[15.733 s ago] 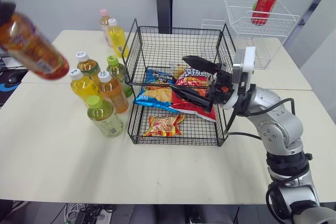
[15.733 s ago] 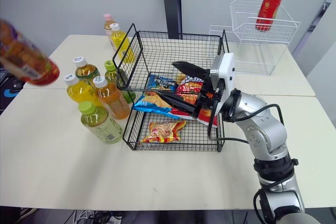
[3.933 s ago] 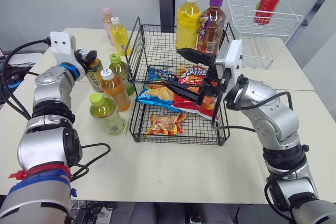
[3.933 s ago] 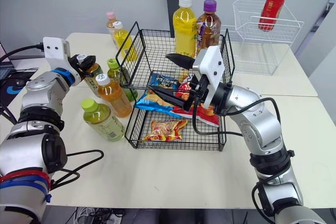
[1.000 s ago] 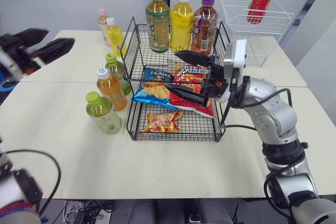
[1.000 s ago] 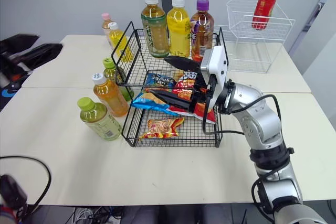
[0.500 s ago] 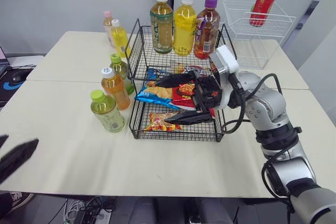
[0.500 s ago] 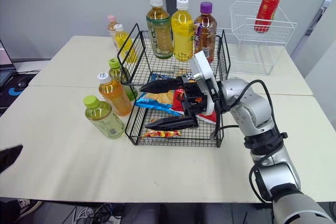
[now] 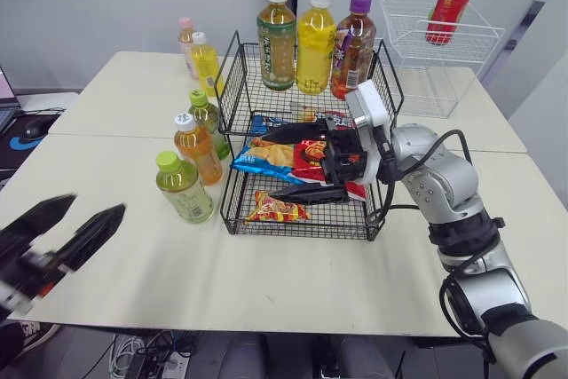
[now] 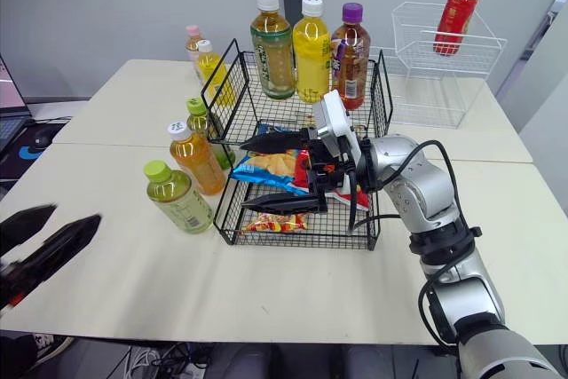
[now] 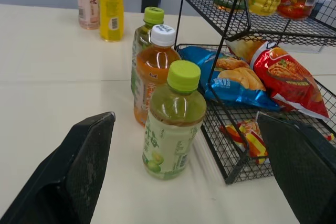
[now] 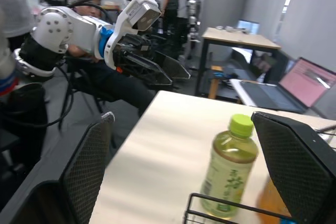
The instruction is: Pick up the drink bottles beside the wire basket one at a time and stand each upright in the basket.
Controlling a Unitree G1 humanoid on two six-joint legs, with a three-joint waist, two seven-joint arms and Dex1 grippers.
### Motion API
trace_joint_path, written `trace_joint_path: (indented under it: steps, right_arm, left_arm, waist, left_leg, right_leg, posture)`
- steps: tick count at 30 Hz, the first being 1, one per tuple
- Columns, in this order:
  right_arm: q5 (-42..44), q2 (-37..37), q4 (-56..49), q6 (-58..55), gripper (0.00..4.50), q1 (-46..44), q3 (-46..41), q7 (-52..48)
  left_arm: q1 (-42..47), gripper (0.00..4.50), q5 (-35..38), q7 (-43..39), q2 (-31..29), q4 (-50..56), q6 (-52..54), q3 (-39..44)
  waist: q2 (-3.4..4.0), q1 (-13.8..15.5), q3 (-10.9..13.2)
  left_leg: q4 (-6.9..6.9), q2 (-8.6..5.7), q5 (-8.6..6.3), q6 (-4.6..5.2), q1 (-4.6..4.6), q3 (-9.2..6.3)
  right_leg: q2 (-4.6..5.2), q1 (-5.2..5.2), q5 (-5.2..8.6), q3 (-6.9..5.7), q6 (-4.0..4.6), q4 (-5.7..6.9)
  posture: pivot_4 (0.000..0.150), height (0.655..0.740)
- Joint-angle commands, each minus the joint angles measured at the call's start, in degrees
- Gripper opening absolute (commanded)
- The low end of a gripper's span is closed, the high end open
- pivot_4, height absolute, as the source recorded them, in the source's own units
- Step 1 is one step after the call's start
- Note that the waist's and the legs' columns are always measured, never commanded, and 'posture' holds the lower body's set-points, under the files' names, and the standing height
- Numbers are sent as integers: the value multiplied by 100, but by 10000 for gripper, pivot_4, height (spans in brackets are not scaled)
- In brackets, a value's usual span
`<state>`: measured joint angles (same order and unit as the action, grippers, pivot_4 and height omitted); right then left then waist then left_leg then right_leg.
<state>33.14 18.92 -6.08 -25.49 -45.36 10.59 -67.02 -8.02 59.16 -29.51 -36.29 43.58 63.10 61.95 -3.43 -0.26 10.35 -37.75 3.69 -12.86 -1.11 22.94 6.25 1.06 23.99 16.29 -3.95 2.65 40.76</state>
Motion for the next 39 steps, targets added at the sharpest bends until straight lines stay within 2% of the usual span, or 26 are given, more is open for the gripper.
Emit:
trace_joint_path:
  steps: [1, 6, 10, 15, 18, 25, 27, 34, 39]
  right_arm:
    - [50, 50, -524, -74, 45000, 85, -211, 366]
    - [78, 167, -975, -288, 45000, 282, -289, 774]
    - [109, 254, -1265, -451, 45000, 405, -351, 1041]
    - [149, 332, -1466, -574, 45000, 486, -404, 1232]
    - [147, 366, -1521, -596, 45000, 498, -421, 1313]
    - [156, 402, -1537, -602, 45000, 501, -424, 1360]
    - [157, 400, -1547, -600, 45000, 507, -414, 1369]
    - [196, 353, -1483, -538, 45000, 492, -424, 1342]
    - [269, 182, -1422, -362, 45000, 499, -500, 1413]
  left_arm:
    - [440, 44879, -730, 249, -199, -384, -775, -1136]
    - [1074, 44879, -1662, 228, -244, -1093, -1645, -2672]
    - [1384, 44879, -2156, 155, -211, -1533, -2127, -3452]
    - [1558, 44879, -2501, 230, -152, -1848, -2473, -3797]
    - [1624, 40031, -2578, 188, -100, -1918, -2574, -4002]
    - [1510, 18419, -2546, 177, -114, -1875, -2589, -3938]
    - [1422, 13880, -2526, 188, -119, -1824, -2568, -3881]
    - [1298, 13987, -2170, 300, -240, -1425, -2321, -3442]
    - [1768, 13987, -1005, 105, -971, -1145, -1627, -2593]
  waist:
    - [1, 13, 1]
    - [3, 12, 2]
    - [-2, 17, -1]
    - [-1, -13, -1]
    - [-1, -5, 0]
    - [0, -3, 0]
    - [0, -5, 0]
    - [0, -27, 0]
    - [-5, -23, 5]
  left_leg:
    - [2, 0, 0, 1, 3, 2]
    - [25, -1, 0, 1, 1, 11]
    - [64, -3, 4, -2, -1, 13]
    - [89, -2, 1, 0, 5, 19]
    - [100, -2, 1, 0, 6, 19]
    - [101, -2, 1, 1, 3, 20]
    - [101, -2, 1, 1, 2, 20]
    - [104, -2, 0, 1, 3, 22]
    - [105, 0, 1, 0, 10, 18]
  right_leg:
    - [0, 2, 0, 1, -1, -2]
    - [0, 5, -1, 5, -3, -15]
    - [-2, 5, -3, 2, -6, -45]
    - [-3, 6, -7, 1, -11, -81]
    - [-3, 6, -6, -2, -12, -90]
    - [-3, 2, -8, -2, -17, -97]
    - [-3, 1, -8, -1, -17, -97]
    - [-3, 3, -8, -1, -17, -100]
    - [-4, 8, -8, -7, -17, -100]
  posture:
    - [1500, 7400]
    - [1500, 7400]
    - [1500, 7400]
    - [1500, 7400]
    - [1500, 7400]
    - [1500, 7400]
    - [1500, 7400]
    - [1500, 7400]
    - [1500, 7400]
